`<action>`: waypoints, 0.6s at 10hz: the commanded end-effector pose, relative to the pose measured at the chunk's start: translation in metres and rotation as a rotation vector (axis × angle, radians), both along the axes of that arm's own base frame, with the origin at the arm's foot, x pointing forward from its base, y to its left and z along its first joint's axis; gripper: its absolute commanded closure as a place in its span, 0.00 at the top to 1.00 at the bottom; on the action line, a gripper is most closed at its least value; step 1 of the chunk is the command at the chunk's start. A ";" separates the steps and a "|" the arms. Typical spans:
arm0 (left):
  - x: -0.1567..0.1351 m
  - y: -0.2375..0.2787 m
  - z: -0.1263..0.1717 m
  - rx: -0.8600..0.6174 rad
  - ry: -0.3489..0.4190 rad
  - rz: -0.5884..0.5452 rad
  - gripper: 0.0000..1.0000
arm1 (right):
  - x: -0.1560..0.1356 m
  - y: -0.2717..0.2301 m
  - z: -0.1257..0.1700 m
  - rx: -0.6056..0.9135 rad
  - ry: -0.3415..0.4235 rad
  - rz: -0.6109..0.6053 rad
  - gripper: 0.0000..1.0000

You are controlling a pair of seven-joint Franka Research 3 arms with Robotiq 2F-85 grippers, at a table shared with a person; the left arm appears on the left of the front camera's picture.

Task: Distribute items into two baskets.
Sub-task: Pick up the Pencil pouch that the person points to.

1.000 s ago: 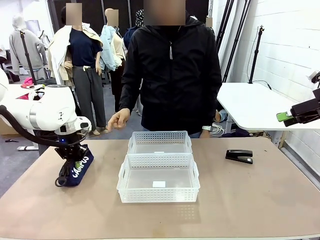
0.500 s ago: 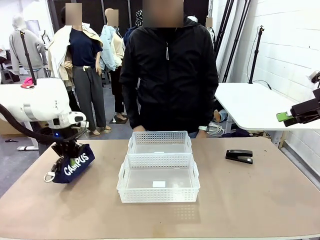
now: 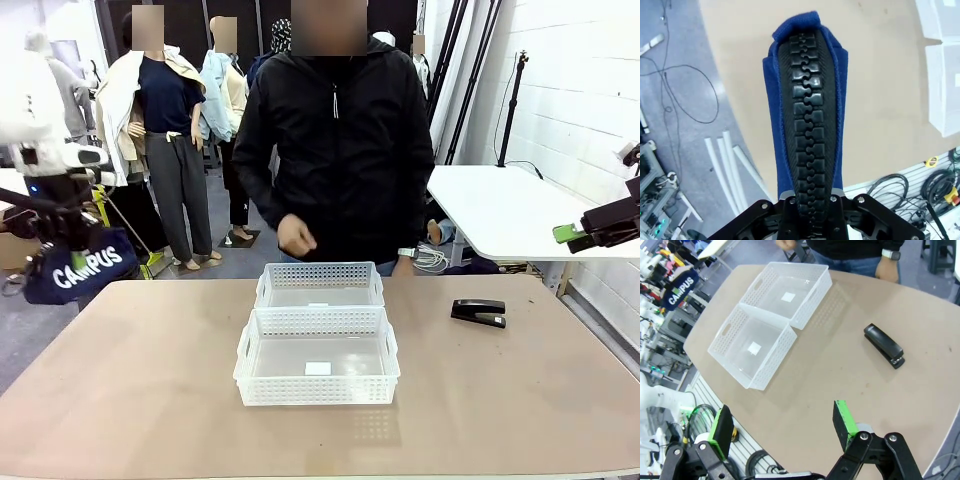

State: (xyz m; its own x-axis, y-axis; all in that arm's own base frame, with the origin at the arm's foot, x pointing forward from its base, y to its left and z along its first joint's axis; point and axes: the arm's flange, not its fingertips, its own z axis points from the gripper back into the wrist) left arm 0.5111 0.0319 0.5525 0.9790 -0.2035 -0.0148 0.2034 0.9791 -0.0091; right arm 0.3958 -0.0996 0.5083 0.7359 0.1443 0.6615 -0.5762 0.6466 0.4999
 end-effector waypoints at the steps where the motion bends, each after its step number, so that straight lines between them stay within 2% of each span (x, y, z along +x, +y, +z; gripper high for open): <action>1: -0.023 0.002 0.022 0.006 -0.067 -0.005 0.00 | 0.000 0.001 -0.001 0.002 0.000 0.002 1.00; 4: -0.045 0.004 0.041 -0.017 -0.099 0.002 0.00 | 0.000 0.001 -0.001 0.002 0.000 0.002 1.00; 5: -0.032 0.003 0.045 0.002 -0.085 0.008 0.00 | 0.000 0.001 -0.001 0.002 0.000 0.002 1.00; 6: -0.032 0.003 0.045 0.002 -0.085 0.008 0.00 | 0.000 0.001 -0.001 0.002 0.000 0.002 1.00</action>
State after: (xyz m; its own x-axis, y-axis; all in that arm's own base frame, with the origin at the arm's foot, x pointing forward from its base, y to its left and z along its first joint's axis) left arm 0.4723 0.0347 0.5984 0.9779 -0.1969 0.0703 0.1968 0.9804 0.0083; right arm 0.3958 -0.0997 0.5085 0.7357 0.1444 0.6617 -0.5764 0.6465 0.4998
